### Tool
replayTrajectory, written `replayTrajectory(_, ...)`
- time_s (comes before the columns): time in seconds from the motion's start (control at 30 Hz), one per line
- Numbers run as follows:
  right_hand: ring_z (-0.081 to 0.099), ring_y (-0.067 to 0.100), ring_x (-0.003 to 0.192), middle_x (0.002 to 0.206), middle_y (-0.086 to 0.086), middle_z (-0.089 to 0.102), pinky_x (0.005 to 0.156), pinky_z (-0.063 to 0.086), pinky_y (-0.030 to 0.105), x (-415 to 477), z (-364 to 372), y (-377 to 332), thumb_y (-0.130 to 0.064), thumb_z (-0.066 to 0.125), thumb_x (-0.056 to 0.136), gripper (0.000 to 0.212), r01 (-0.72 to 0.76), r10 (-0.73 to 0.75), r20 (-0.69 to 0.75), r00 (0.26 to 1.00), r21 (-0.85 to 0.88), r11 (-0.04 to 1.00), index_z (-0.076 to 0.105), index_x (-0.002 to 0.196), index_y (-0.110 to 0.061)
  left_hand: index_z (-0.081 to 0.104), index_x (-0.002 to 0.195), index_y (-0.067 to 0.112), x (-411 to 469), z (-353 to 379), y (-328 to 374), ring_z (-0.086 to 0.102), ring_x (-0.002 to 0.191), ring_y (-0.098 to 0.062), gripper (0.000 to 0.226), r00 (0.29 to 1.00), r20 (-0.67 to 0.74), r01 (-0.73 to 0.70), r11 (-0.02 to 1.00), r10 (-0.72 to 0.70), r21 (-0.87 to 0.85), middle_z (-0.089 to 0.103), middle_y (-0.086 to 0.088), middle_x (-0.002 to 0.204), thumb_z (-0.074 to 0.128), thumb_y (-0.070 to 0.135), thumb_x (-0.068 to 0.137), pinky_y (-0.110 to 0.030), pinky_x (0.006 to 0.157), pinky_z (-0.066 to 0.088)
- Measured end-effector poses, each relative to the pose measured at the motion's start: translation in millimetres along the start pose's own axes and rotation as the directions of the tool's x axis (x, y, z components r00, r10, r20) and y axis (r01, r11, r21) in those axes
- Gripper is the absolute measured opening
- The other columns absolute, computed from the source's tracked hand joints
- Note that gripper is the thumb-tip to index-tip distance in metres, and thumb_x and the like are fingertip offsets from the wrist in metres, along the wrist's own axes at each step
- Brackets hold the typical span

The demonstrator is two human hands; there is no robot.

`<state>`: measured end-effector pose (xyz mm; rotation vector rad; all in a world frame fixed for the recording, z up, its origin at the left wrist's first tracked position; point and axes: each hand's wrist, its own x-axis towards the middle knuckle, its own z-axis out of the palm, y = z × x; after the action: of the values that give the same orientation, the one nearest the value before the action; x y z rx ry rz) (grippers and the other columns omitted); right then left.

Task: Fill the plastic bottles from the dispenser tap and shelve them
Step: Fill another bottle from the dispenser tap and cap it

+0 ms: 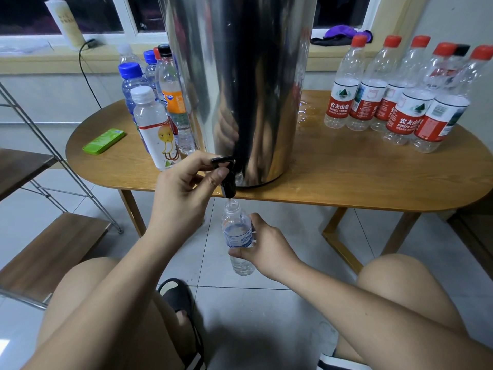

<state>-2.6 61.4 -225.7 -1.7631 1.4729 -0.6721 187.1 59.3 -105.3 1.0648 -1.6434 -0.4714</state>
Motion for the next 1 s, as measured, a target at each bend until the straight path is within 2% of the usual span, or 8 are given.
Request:
replayTrajectory(0.2, 0.07, 0.021, 0.108, 0.118, -0.007, 0.073, 0.089, 0.059, 0.039, -0.3, 0.6, 0.5, -0.041, 0.093, 0.079, 0.062, 0.003, -0.003, 0.003, 1.0, -0.004, 1.0, 0.052, 0.124, -0.027, 0.077, 0.107, 0.016, 0.4, 0.4, -3.2, 0.068, 0.088, -0.012, 0.009, 1.0, -0.007, 0.004, 1.0, -0.004, -0.014, 0.074, 0.008, 0.094, 0.074, 0.022, 0.102, -0.05, 0.078, 0.055)
replayTrajectory(0.77, 0.069, 0.019, 0.107, 0.12, -0.005, 0.073, 0.084, 0.059, 0.037, 3.8, 8.4, 4.3, -0.044, 0.091, 0.081, 0.063, 0.015, -0.014, 0.026, 1.0, -0.042, 0.999, 0.048, 0.123, -0.027, 0.078, 0.109, 0.017, -1.0, 0.6, -1.2, 0.069, 0.089, -0.013, 0.006, 1.0, -0.014, 0.003, 1.0, -0.003, -0.002, 0.077, 0.007, 0.096, 0.075, 0.017, 0.103, -0.05, 0.079, 0.056)
replayTrajectory(1.0, 0.068, 0.018, 0.106, 0.123, -0.005, 0.072, 0.078, 0.051, 0.03, 6.5, 9.2, 2.3, -0.042, 0.091, 0.084, 0.063, 0.016, -0.015, 0.039, 0.999, -0.038, 0.999, 0.048, 0.126, -0.026, 0.077, 0.109, 0.016, -0.8, 0.2, -1.2, 0.069, 0.09, -0.01, 0.008, 1.0, -0.013, 0.003, 1.0, -0.003, -0.002, 0.076, 0.007, 0.095, 0.074, 0.019, 0.103, -0.048, 0.079, 0.056)
